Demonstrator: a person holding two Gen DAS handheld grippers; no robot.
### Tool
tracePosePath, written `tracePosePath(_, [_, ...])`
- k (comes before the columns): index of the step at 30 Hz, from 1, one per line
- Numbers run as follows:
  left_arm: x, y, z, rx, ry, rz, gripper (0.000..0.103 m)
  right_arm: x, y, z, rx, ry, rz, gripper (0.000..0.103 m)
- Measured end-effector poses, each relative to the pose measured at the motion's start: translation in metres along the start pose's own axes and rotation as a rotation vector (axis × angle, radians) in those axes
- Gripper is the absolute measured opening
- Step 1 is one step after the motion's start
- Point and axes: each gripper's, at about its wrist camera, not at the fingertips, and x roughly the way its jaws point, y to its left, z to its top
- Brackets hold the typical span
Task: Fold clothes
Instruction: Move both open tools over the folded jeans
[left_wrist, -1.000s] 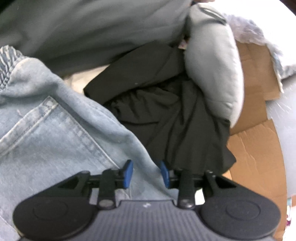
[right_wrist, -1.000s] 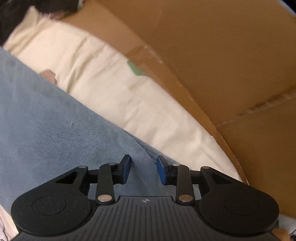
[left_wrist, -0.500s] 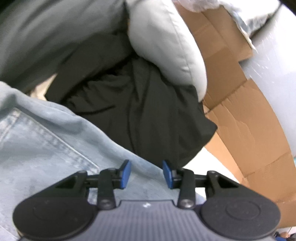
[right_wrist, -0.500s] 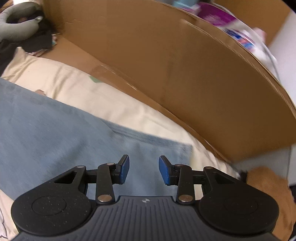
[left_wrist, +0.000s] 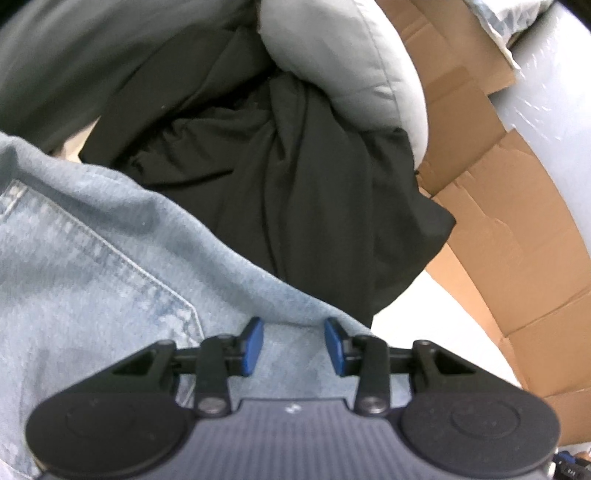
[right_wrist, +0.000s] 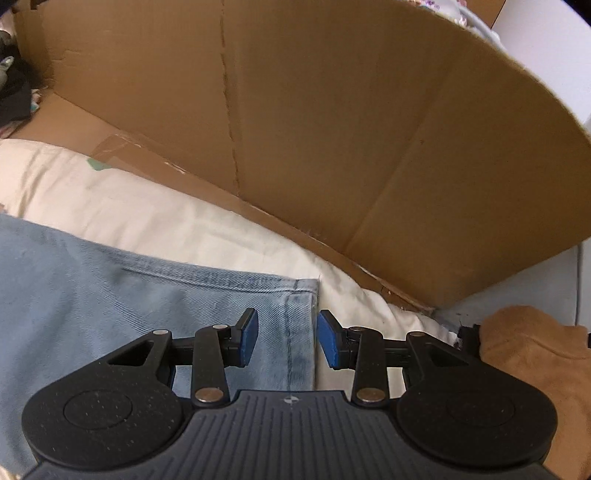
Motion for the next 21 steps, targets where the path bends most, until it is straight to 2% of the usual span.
tracePosePath(6, [0.002, -0.003, -0.003, 0.018, -0.003, 0.008, 0.040, 0.015, 0.004, 0.002, -0.048, -0.002, -0.009, 0.040])
tracePosePath(7, [0.002, -0.002, -0.004, 0.018, -0.004, 0.006, 0.040, 0.017, 0.004, 0.001, -0.048, 0.001, -0.012, 0.037])
tracePosePath(8, [0.001, -0.002, -0.004, 0.017, -0.006, 0.003, 0.040, 0.018, 0.003, 0.001, -0.050, 0.001, -0.014, 0.024])
tracePosePath(9, [0.001, -0.001, -0.005, 0.012, -0.008, -0.001, 0.040, 0.018, 0.004, 0.000, -0.058, -0.003, -0.016, 0.021])
tracePosePath(14, [-0.002, 0.004, -0.009, -0.023, -0.016, -0.021, 0.040, 0.013, 0.004, -0.002, -0.094, -0.039, -0.030, 0.017])
tracePosePath(18, [-0.005, 0.005, -0.012, -0.026, -0.019, -0.019, 0.036, -0.003, -0.004, 0.002, -0.060, -0.100, -0.049, 0.015])
tracePosePath(21, [-0.006, 0.006, -0.014, -0.024, -0.023, -0.020, 0.035, -0.003, -0.008, 0.006, -0.054, -0.101, -0.041, 0.015])
